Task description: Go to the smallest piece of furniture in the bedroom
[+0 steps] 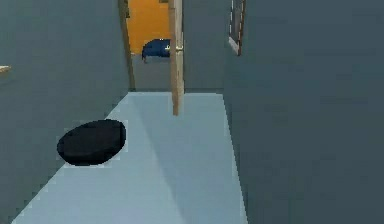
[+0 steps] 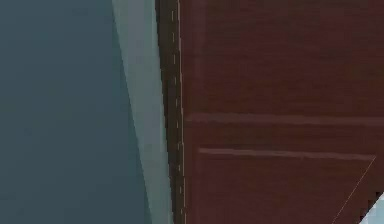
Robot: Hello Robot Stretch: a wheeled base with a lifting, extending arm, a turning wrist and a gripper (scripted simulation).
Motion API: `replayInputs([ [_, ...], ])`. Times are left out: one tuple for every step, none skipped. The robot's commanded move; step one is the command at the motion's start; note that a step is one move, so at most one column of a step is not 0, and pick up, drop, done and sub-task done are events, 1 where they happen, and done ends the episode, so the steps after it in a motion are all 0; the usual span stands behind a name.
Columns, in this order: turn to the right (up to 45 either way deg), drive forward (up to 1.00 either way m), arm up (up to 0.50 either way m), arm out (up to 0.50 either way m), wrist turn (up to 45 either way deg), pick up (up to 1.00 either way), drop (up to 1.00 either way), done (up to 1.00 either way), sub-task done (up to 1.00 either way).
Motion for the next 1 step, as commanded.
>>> replayInputs([
  [-27.0, 0.0, 0.0, 0.0, 0.0, 0.0, 0.0, 0.0, 0.0],
])
